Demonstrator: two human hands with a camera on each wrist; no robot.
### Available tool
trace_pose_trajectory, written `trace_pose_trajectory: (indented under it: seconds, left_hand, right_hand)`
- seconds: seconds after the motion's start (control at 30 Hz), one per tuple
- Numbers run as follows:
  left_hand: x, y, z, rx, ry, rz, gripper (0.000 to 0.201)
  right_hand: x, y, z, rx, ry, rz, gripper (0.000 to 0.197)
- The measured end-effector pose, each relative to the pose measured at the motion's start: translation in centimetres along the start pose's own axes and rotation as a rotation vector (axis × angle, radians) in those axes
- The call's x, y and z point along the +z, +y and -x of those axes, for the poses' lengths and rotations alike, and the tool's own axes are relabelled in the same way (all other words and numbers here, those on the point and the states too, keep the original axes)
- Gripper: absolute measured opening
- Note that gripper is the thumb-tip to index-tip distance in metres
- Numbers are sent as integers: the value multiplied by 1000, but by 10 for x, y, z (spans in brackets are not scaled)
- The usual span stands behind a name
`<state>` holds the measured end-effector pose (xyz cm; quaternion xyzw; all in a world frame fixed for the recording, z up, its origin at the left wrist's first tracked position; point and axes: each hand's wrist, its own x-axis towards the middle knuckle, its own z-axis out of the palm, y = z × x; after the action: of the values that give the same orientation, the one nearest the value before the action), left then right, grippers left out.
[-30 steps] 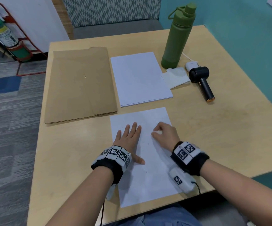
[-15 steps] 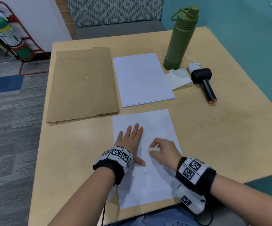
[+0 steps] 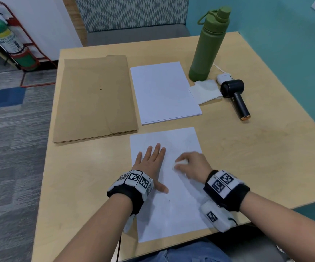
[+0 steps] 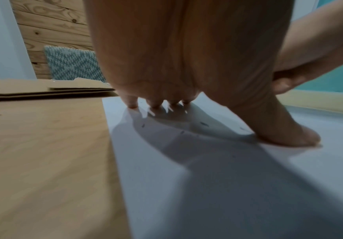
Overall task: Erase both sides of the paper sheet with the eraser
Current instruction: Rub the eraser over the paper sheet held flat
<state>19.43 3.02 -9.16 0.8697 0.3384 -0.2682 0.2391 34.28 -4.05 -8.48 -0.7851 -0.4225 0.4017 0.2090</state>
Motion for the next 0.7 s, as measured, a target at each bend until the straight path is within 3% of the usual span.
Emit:
trace_pose_trajectory:
  seconds: [0.1, 0.23, 0.3, 0.47, 0.63, 0.7]
  left_hand:
    - [1, 0, -1, -1, 7, -2, 127]
    - [2, -1, -1, -2, 12, -5, 127]
    - [2, -1, -1, -2, 6, -7, 127]
    - [1, -1, -1, -2, -1, -18, 127]
    - [2, -2, -2, -1, 6, -23, 127]
    - [2, -2, -2, 0, 4, -22, 127]
  right_hand:
    - [1, 2, -11, 28, 176, -61, 7]
    - [27, 1, 21, -52, -93, 61, 6]
    - [20, -4, 13, -74, -146, 108, 7]
    - [-2, -9, -27, 4, 173, -20, 4]
    - [33, -7, 15, -60, -89, 63, 8]
    - [21, -9, 1, -23, -72, 30, 7]
